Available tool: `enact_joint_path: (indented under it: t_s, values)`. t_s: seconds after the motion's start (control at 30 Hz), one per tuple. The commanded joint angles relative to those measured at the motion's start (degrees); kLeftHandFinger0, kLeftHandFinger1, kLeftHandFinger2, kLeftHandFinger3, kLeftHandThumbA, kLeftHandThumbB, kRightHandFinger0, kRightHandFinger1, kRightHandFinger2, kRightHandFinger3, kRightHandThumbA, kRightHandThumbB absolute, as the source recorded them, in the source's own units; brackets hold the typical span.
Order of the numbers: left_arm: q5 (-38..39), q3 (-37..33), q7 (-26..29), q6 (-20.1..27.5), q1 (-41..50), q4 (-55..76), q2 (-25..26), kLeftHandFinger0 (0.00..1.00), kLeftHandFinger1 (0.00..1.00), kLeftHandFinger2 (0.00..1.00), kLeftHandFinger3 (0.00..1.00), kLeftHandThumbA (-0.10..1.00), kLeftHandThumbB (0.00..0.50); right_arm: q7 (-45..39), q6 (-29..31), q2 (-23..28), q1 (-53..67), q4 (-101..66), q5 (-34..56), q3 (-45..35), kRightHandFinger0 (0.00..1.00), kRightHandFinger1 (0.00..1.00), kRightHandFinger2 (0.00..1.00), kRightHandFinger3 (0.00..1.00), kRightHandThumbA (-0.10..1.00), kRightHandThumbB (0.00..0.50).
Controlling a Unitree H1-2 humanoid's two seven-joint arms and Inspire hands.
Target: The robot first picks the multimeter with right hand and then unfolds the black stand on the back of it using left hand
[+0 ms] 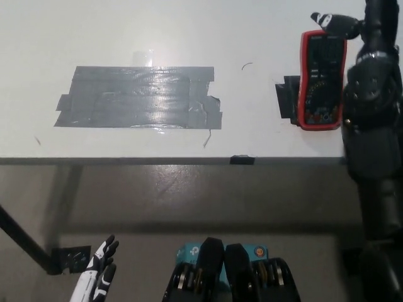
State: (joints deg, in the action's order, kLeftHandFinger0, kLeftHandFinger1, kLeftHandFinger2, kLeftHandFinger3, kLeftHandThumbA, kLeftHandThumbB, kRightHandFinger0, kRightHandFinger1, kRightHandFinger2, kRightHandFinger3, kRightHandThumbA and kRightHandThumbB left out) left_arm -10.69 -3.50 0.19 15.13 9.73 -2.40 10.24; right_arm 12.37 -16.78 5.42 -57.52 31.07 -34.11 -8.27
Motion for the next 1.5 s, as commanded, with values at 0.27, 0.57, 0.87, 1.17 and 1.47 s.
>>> enact_joint_path:
  t_s: [0.27,0.57,0.87,1.17,1.47]
  values:
    - [-0.54,0.11,-0.62,1.39,-0.14,0.33,1.38,1.0,1.0,1.0,1.0,1.0,0.163,5.58,-2.58,-1.01,-9.47,11.81,6.3,0.67,1.0,1.0,1.0,1.0,1.0,0.487]
    - [-0.72,-0.09,-0.85,0.4,-0.65,0.55,1.64,1.0,1.0,1.0,1.0,1.0,0.175,10.81,-5.38,-0.65,-10.14,18.83,3.76,6.29,1.0,1.0,1.0,1.0,1.0,0.499]
    - [0.27,0.08,-1.41,-0.15,-0.61,0.65,1.64,1.0,1.0,1.0,1.0,1.0,0.171,13.21,-6.34,0.81,-10.36,24.36,4.06,10.01,1.0,1.0,1.0,1.0,0.98,0.5]
    - [-0.72,0.14,-1.4,0.14,-1.56,0.16,1.51,1.0,1.0,1.0,1.0,1.0,0.165,13.35,-6.62,1.88,-10.74,24.42,6.05,10.39,1.0,1.0,1.0,1.0,0.95,0.496]
    - [-1.18,0.07,-1.27,0.65,-1.89,-0.19,1.59,1.0,1.0,1.0,1.0,1.0,0.162,13.55,-5.15,1.56,-10.64,25.0,9.0,9.09,1.0,1.0,1.0,1.0,0.96,0.5]
